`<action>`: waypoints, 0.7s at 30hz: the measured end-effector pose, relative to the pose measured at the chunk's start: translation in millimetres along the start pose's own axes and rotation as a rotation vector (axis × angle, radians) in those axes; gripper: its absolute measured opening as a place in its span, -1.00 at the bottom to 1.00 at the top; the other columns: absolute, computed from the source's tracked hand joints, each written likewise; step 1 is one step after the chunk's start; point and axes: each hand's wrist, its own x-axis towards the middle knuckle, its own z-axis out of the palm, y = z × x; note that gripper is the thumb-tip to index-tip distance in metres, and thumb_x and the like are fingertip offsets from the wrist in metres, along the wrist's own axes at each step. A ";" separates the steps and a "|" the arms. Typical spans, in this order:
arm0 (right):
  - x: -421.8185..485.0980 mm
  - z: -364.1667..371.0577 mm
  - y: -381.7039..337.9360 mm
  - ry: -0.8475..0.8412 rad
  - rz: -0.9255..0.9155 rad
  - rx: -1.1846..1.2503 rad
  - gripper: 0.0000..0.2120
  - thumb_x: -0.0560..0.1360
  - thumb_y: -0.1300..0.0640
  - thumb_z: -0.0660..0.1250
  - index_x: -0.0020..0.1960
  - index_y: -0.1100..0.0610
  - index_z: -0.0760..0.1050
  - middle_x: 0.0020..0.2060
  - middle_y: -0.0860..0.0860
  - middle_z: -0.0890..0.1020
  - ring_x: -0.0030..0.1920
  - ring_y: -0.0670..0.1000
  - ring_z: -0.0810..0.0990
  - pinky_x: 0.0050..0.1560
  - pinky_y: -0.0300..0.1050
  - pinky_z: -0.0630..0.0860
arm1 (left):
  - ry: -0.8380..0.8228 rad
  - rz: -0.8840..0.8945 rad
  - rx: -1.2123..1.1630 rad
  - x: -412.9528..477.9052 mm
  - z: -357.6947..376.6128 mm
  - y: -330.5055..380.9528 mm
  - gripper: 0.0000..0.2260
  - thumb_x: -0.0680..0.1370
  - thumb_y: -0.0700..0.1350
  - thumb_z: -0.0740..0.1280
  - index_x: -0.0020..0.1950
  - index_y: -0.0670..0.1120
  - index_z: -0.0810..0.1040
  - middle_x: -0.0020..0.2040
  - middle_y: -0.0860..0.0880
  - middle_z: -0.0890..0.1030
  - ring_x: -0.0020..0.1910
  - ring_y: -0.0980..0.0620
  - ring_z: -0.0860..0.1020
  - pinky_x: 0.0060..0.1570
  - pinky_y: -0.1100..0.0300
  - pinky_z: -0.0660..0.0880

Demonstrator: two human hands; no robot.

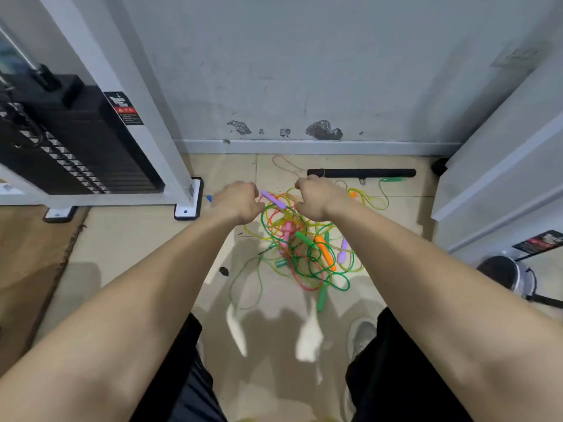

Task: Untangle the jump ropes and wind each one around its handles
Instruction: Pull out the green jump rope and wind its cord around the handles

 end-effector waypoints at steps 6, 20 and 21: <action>-51.8 38.1 5.2 -0.019 0.035 0.008 -0.49 0.57 -0.02 0.30 0.46 0.15 0.34 0.36 0.19 0.43 0.35 0.25 0.42 0.29 0.12 0.46 | 0.004 0.001 -0.027 -51.0 27.1 0.0 -0.62 0.56 0.07 0.31 0.34 -0.04 0.53 0.29 -0.14 0.54 0.27 -0.18 0.50 0.23 -0.03 0.48; -31.2 166.9 23.9 -0.232 0.130 0.211 -0.61 0.59 0.06 0.22 0.38 0.16 0.43 0.27 0.15 0.54 0.27 0.21 0.52 0.07 -0.03 0.46 | -0.210 -0.040 -0.093 -33.3 141.2 -22.6 -0.71 0.57 0.00 0.29 0.20 -0.13 0.58 0.18 -0.12 0.59 0.14 -0.14 0.54 0.15 -0.01 0.53; -29.4 180.9 26.1 -0.262 0.140 0.240 -0.62 0.58 0.07 0.23 0.36 0.16 0.44 0.25 0.15 0.56 0.26 0.21 0.53 0.08 -0.03 0.46 | -0.232 -0.052 -0.107 -29.5 152.2 -24.7 -0.71 0.56 0.00 0.30 0.21 -0.11 0.57 0.18 -0.11 0.59 0.15 -0.13 0.53 0.17 -0.01 0.51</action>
